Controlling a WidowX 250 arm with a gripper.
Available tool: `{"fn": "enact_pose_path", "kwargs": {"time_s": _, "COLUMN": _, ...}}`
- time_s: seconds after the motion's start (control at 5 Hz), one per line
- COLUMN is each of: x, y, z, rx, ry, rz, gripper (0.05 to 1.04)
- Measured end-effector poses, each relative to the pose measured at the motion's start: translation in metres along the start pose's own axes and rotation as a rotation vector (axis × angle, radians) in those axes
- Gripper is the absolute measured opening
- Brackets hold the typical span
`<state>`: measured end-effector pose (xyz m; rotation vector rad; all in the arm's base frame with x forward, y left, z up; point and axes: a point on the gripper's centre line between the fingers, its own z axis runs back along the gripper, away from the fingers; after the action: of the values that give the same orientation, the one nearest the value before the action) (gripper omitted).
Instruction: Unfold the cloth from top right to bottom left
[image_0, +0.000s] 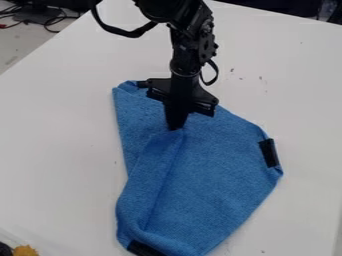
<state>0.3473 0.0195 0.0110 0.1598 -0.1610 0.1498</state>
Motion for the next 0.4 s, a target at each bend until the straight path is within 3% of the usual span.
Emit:
{"fn": "enact_pose_path", "kwargs": {"time_s": 0.2, "x": -0.003, "y": 0.003, "z": 0.004, "rx": 0.013, "ry": -0.008, "rz": 0.006, "gripper": 0.062}}
{"fn": "enact_pose_path", "kwargs": {"time_s": 0.4, "x": 0.001, "y": 0.016, "z": 0.035, "rx": 0.044, "ry": -0.076, "rz": 0.033, "gripper": 0.061}}
